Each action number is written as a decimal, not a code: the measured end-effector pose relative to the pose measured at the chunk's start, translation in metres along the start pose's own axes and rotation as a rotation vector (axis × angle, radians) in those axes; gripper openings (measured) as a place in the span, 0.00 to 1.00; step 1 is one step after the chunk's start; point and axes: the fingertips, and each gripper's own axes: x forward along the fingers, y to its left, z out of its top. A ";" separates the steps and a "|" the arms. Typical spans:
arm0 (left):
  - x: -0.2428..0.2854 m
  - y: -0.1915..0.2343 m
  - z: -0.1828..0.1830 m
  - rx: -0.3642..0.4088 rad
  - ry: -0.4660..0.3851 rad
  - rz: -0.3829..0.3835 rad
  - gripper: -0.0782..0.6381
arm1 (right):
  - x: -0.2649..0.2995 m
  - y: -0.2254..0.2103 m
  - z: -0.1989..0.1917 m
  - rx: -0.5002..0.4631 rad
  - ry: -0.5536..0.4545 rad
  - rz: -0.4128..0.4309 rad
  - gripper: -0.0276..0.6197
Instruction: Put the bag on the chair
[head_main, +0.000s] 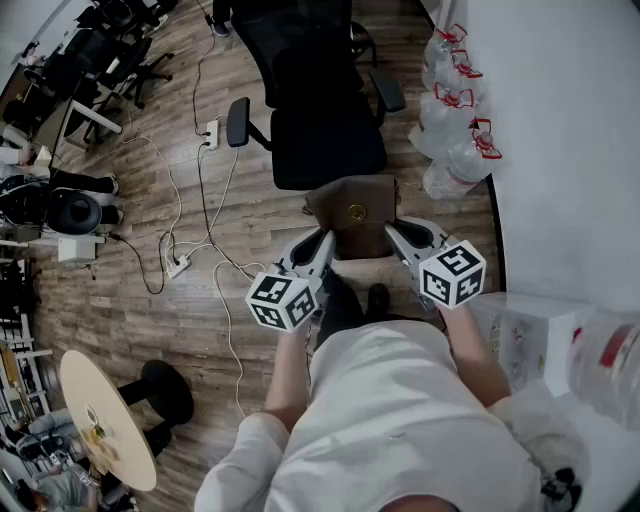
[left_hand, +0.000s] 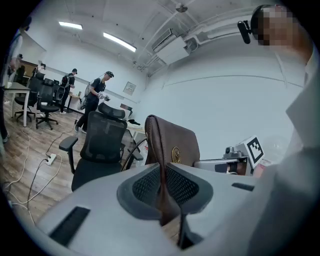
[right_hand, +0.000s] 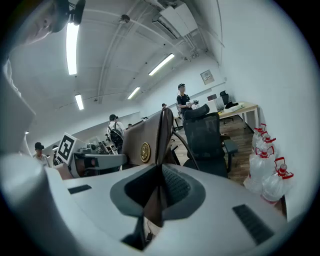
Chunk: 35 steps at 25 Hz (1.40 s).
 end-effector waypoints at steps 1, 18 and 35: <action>0.000 -0.002 -0.001 -0.002 0.000 -0.001 0.16 | -0.002 -0.001 -0.001 -0.001 0.001 0.000 0.10; 0.003 -0.015 -0.020 -0.026 0.029 0.008 0.16 | -0.015 -0.006 -0.017 -0.023 0.028 -0.012 0.11; 0.023 0.037 0.009 -0.042 0.044 0.004 0.16 | 0.043 -0.020 0.009 0.002 0.058 -0.028 0.13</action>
